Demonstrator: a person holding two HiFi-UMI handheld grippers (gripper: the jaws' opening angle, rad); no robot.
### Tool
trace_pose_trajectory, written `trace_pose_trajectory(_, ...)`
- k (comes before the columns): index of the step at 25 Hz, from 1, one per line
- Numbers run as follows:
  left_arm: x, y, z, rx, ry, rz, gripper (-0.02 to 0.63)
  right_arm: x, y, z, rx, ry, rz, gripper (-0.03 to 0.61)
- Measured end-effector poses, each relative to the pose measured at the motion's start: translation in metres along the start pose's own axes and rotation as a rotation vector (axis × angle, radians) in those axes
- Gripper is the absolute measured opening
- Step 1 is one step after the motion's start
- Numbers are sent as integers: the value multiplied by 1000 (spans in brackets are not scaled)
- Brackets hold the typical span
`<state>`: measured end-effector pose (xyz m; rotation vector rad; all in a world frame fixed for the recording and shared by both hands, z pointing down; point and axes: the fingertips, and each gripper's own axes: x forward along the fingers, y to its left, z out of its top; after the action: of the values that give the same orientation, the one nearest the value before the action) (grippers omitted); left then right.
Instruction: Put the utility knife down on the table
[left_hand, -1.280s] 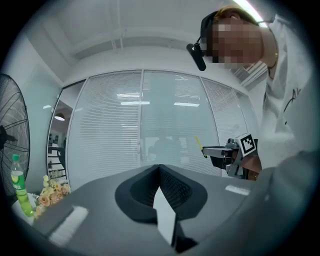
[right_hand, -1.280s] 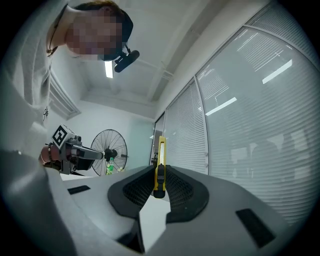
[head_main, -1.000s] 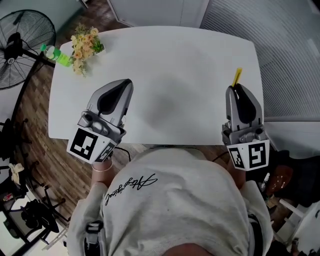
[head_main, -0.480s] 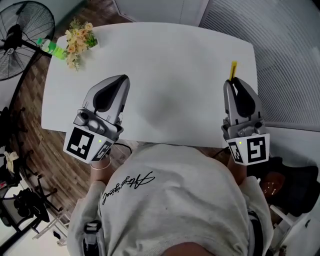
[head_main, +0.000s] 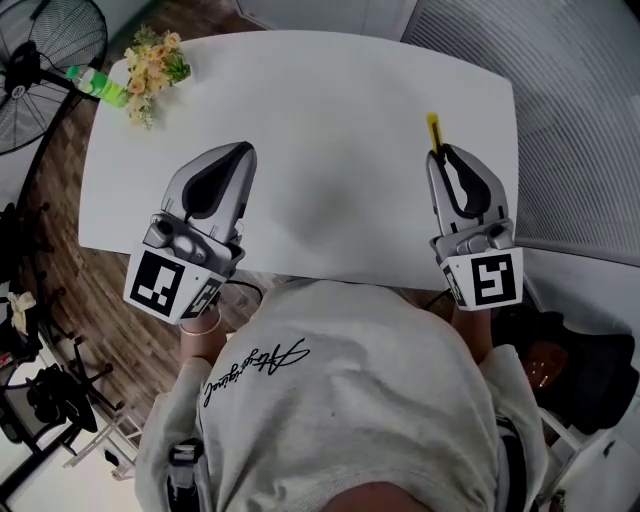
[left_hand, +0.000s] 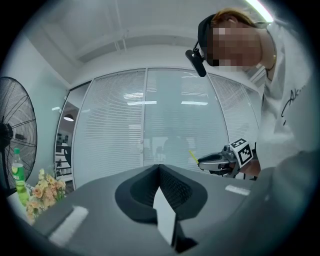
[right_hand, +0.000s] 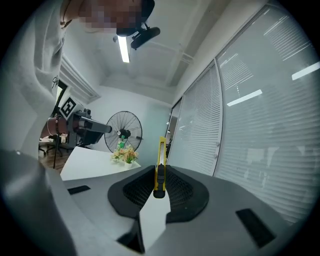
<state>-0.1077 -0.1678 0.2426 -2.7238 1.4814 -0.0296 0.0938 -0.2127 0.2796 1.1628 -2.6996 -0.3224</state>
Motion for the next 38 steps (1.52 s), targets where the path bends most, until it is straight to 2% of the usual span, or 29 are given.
trace_pose_trajectory(24,-24,7,-15,-10,24,50,-3,28,33,-55,-17,121,88,66)
trace_pose_trajectory(38,-26,7,-16,-8,27,49,-3,37,44,-92,-15,213,114,66)
